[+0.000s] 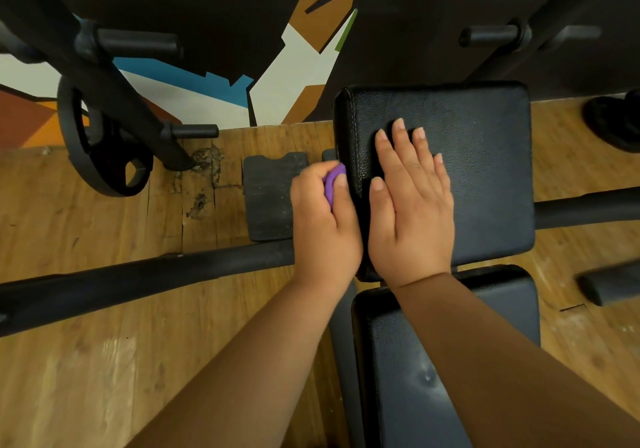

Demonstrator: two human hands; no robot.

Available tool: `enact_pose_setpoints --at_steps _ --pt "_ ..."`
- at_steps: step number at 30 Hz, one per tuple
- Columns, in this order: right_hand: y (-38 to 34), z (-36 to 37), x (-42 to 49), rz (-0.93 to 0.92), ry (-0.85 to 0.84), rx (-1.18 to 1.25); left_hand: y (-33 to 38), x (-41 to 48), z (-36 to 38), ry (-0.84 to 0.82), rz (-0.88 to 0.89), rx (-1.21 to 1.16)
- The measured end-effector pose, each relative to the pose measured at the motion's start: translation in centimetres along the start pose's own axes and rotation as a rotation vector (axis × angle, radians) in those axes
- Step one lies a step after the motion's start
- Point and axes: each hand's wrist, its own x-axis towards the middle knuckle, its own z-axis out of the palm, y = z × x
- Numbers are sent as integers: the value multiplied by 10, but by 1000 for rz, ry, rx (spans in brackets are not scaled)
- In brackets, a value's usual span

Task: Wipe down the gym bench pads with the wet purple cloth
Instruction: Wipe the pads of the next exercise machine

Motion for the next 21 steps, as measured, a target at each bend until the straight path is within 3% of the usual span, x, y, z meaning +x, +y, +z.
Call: enact_pose_setpoints --at_steps 3,7,12,17,21 --pt "1 -2 1 -2 -10 46 1 -6 2 10 8 8" --pt "6 -7 0 -32 -49 94 1 -25 -2 -2 147 99" --pt "10 -13 -7 -68 -113 79 6 -3 0 17 150 108" --pt "14 -14 -18 -95 -125 76 1 -16 -7 -47 266 174" --pt "16 -12 -19 -82 -90 122 2 3 -8 -83 234 142"
